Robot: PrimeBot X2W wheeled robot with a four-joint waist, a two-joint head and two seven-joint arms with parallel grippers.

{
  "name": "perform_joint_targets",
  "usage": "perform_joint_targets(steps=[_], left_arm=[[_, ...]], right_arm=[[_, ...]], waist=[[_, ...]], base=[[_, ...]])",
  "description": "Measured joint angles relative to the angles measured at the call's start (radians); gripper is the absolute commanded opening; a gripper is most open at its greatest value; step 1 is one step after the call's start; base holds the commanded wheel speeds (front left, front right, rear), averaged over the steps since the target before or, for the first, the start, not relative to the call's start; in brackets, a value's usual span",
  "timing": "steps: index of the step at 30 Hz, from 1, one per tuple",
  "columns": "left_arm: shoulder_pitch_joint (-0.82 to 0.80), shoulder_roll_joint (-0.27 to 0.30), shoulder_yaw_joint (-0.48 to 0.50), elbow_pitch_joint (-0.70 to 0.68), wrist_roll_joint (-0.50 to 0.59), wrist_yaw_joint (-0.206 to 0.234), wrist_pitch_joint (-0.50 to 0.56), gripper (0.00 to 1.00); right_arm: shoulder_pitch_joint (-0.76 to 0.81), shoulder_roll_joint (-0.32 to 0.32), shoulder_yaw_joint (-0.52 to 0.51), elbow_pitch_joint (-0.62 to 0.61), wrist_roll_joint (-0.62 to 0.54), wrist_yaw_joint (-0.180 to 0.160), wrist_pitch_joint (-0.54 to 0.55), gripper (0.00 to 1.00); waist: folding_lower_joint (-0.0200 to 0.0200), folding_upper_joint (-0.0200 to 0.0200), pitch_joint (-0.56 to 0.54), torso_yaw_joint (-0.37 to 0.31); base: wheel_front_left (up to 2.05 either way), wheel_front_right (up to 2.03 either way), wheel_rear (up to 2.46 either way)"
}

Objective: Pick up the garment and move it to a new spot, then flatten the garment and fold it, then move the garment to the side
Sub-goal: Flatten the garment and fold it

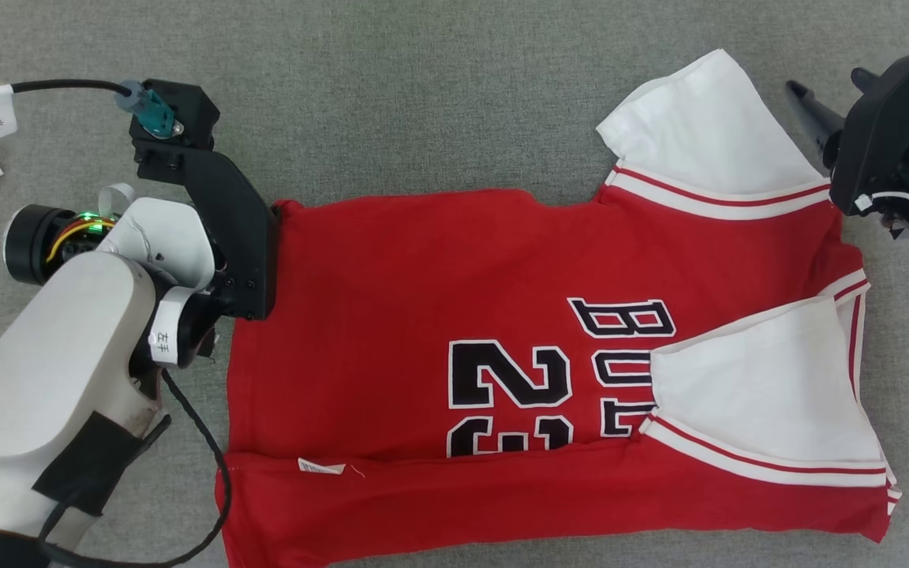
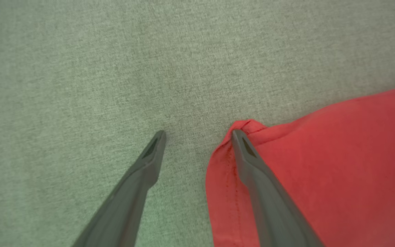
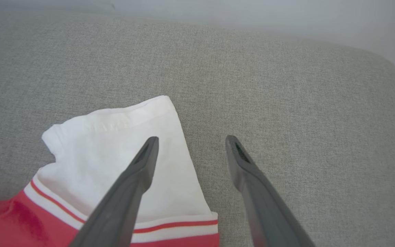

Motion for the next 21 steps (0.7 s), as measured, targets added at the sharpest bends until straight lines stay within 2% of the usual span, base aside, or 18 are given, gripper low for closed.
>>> perform_joint_targets(steps=[11, 21], left_arm=[[-0.009, -0.007, -0.024, -0.052, 0.015, -0.008, -0.015, 1.0], [-0.012, 0.005, -0.034, -0.032, 0.023, 0.01, 0.009, 1.0]], right_arm=[[-0.003, -0.007, -0.003, 0.022, 0.012, 0.0, -0.02, 1.0], [-0.005, -0.006, -0.001, 0.019, 0.013, 0.0, -0.027, 1.0]], waist=[[-0.0001, 0.0, -0.012, 0.001], [-0.0001, -0.0001, -0.003, -0.011]], base=[[0.0, 0.0, 0.0], [0.0, 0.0, 0.0]])
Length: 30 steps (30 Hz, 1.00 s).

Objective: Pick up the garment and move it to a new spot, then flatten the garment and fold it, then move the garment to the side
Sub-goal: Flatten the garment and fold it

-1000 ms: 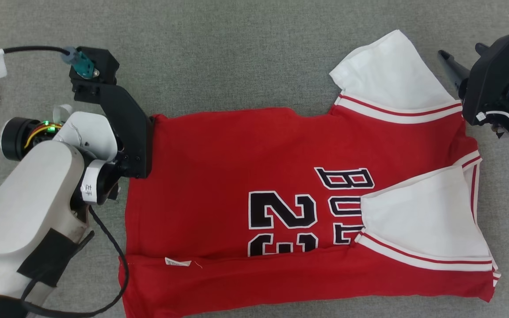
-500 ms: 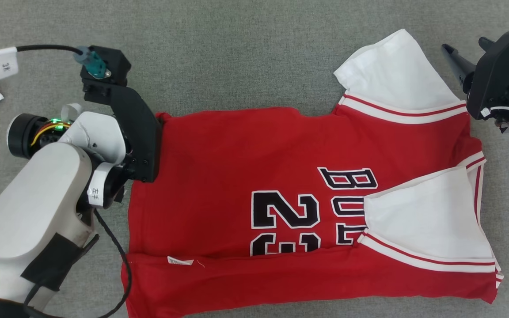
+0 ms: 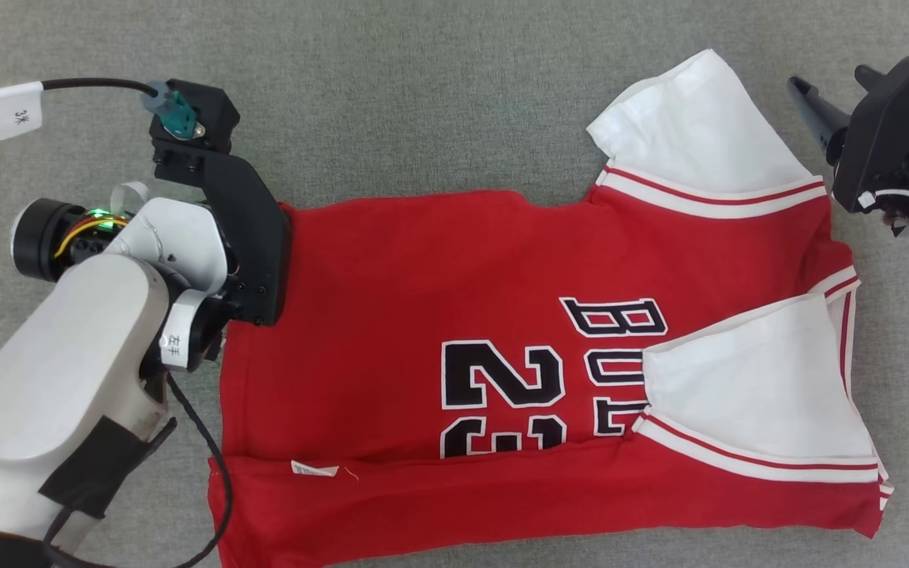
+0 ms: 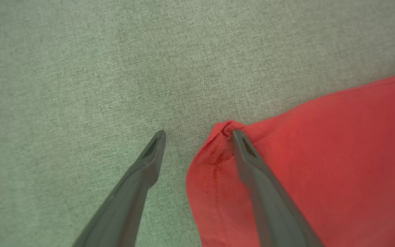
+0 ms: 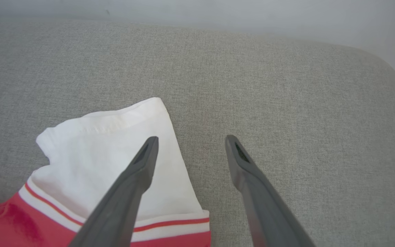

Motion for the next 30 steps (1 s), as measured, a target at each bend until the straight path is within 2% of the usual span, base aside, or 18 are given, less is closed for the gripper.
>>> perform_joint_targets(steps=[1, 2, 3, 4, 5, 6, 14, 30], left_arm=[[0.0, 0.003, 0.0, 0.002, 0.0, 0.0, 0.003, 1.0], [0.0, 0.005, 0.0, 0.004, 0.0, 0.0, 0.003, 0.87], [-0.002, 0.007, 0.001, 0.007, -0.001, -0.002, 0.003, 0.51], [-0.003, 0.008, 0.004, 0.009, -0.006, -0.007, 0.003, 0.28], [-0.005, 0.009, 0.006, 0.011, -0.008, -0.01, 0.002, 0.11], [-0.008, 0.011, 0.009, 0.012, -0.012, -0.01, 0.002, 0.0], [-0.02, 0.02, 0.027, -0.005, -0.032, -0.022, 0.006, 0.0], [-0.04, -0.01, 0.02, -0.099, -0.034, -0.031, -0.034, 0.0]], right_arm=[[-0.002, 0.0, 0.001, -0.002, 0.0, 0.0, 0.0, 1.0], [-0.006, 0.0, 0.002, -0.002, 0.0, 0.0, 0.0, 1.0], [-0.011, 0.0, 0.004, -0.002, 0.0, 0.0, 0.001, 1.0], [-0.017, 0.0, 0.005, -0.002, -0.002, 0.0, 0.002, 1.0], [-0.025, 0.0, 0.006, -0.002, -0.002, 0.0, 0.005, 1.0], [-0.034, -0.001, 0.008, -0.001, -0.005, 0.0, 0.008, 1.0], [-0.082, -0.003, 0.021, 0.069, -0.015, 0.0, 0.035, 1.0], [-0.188, -0.028, 0.118, 0.193, -0.001, 0.0, 0.028, 1.0]], waist=[[0.0, 0.0, 0.004, -0.001], [-0.0001, 0.0, 0.007, -0.001], [0.0, 0.0, 0.011, -0.001], [-0.0001, -0.0001, 0.014, -0.001], [-0.0001, -0.0001, 0.018, -0.001], [-0.0001, -0.0001, 0.022, 0.0], [-0.0001, 0.0, 0.055, 0.019], [0.0, -0.0001, 0.117, 0.092]], base=[[0.0, 0.0, 0.0], [0.0, 0.0, 0.0], [0.0, 0.0, 0.0], [0.0, 0.0, 0.0], [0.0, 0.0, 0.0], [0.0, 0.0, 0.0], [0.0, 0.0, 0.0], [0.0, 0.0, 0.0]])
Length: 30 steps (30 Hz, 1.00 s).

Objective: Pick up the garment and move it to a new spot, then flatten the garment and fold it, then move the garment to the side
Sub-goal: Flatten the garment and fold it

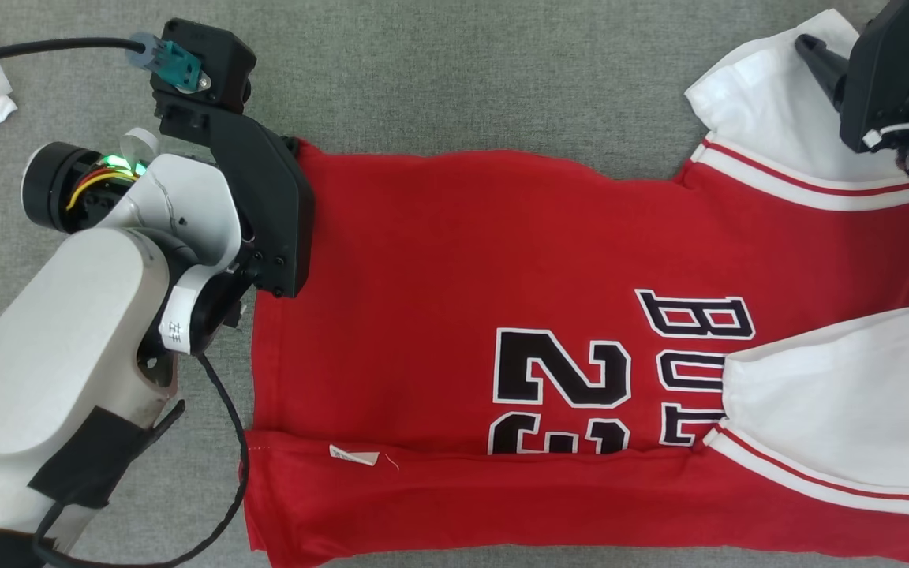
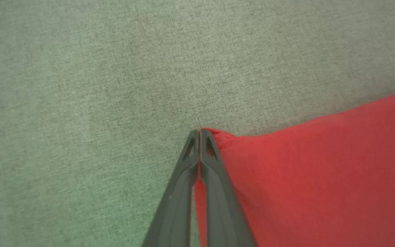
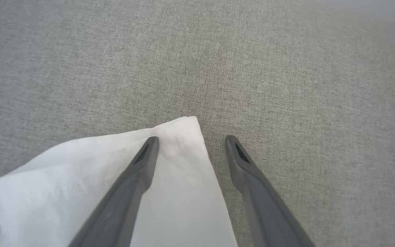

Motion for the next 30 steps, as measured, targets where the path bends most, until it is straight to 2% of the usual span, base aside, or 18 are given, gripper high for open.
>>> perform_joint_targets(steps=[2, 3, 4, 12, 19, 25, 30], left_arm=[[0.0, -0.002, 0.002, -0.003, -0.002, 0.0, -0.008, 0.0], [0.0, -0.004, 0.006, -0.003, -0.008, 0.0, -0.013, 0.0], [0.0, -0.006, 0.01, -0.001, -0.011, 0.001, -0.023, 0.0], [0.002, -0.017, 0.072, 0.071, -0.009, 0.041, -0.145, 0.0], [0.021, -0.017, 0.114, 0.132, -0.025, 0.061, -0.203, 0.0], [0.055, -0.036, 0.123, 0.153, -0.044, 0.061, -0.241, 0.0], [0.116, -0.068, 0.146, 0.153, -0.073, 0.071, -0.295, 0.0]], right_arm=[[-0.017, -0.008, 0.014, 0.01, 0.001, 0.0, 0.021, 1.0], [-0.023, -0.01, 0.019, 0.013, 0.003, 0.0, 0.026, 0.33], [-0.026, -0.012, 0.021, 0.013, 0.005, 0.0, 0.025, 0.0], [-0.036, -0.009, -0.021, 0.03, -0.05, 0.0, -0.143, 0.0], [-0.049, -0.006, 0.014, 0.032, -0.054, 0.0, -0.29, 0.0], [-0.026, -0.02, 0.075, 0.027, 0.025, 0.0, -0.323, 0.0], [0.044, -0.055, 0.086, -0.044, 0.116, 0.0, -0.312, 0.0]], waist=[[-0.0001, 0.0, 0.008, 0.004], [-0.0001, -0.0001, 0.011, 0.006], [-0.0001, -0.0001, 0.014, 0.007], [0.0, 0.0, 0.006, -0.004], [0.0, 0.0, -0.018, -0.023], [0.0, 0.0001, -0.054, -0.03], [0.0, 0.0, -0.089, -0.03]], base=[[0.0, 0.0, 0.0], [0.0, 0.0, 0.0], [0.0, 0.0, 0.0], [0.0, 0.0, 0.0], [0.0, 0.0, 0.0], [0.0, 0.0, 0.0], [0.0, 0.0, 0.0]])
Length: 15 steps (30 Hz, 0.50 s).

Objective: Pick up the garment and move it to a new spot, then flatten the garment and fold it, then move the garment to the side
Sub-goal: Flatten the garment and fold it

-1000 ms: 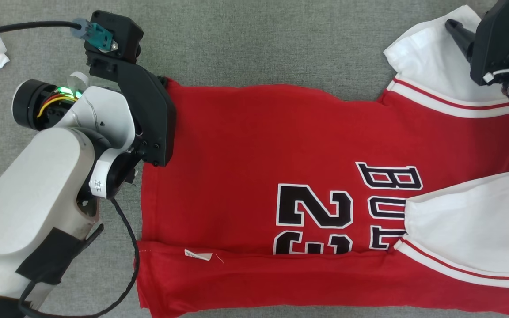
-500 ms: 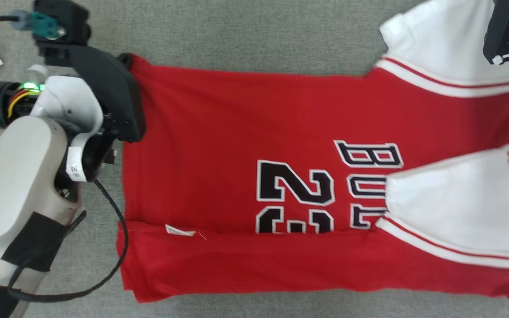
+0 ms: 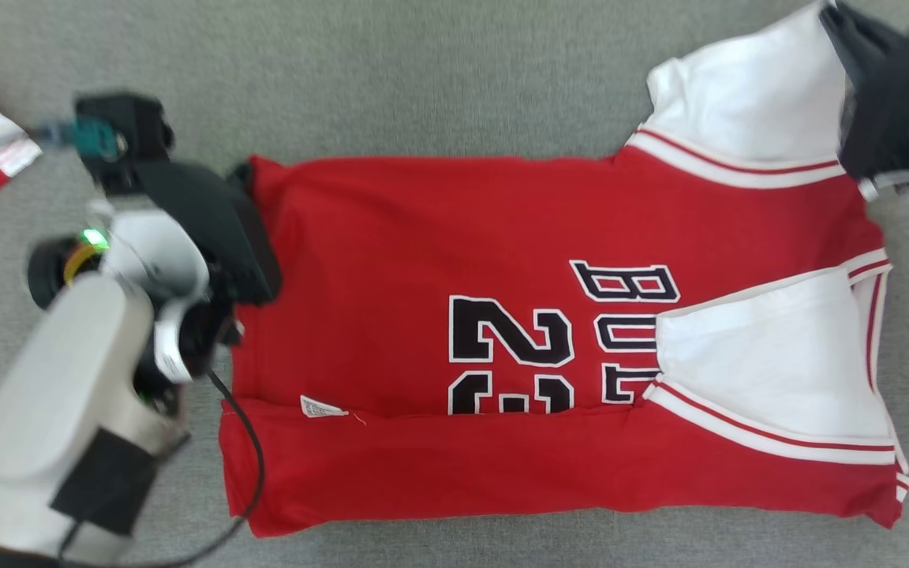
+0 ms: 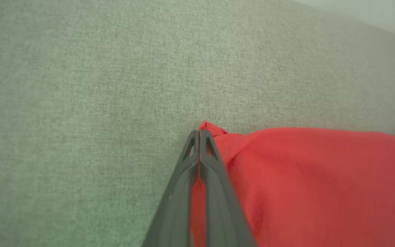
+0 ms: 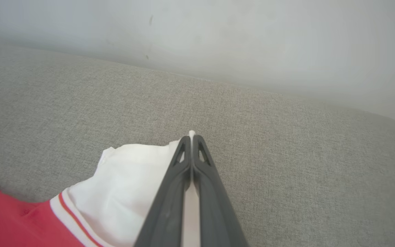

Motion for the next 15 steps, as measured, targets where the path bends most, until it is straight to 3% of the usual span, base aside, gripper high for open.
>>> perform_joint_targets(steps=[8, 15], left_arm=[[0.184, -0.073, 0.051, -0.037, -0.053, 0.024, -0.166, 0.0], [0.33, -0.101, 0.075, -0.072, -0.074, 0.012, -0.307, 0.0]], right_arm=[[0.286, -0.11, -0.074, -0.274, 0.068, 0.0, 0.022, 0.0], [0.579, -0.077, -0.251, -0.511, 0.037, 0.0, 0.051, 0.0]], waist=[[-0.0001, 0.0, -0.089, 0.009], [-0.0002, -0.0001, -0.166, 0.011]], base=[[0.0, 0.0, 0.0], [0.0, 0.0, 0.0]])
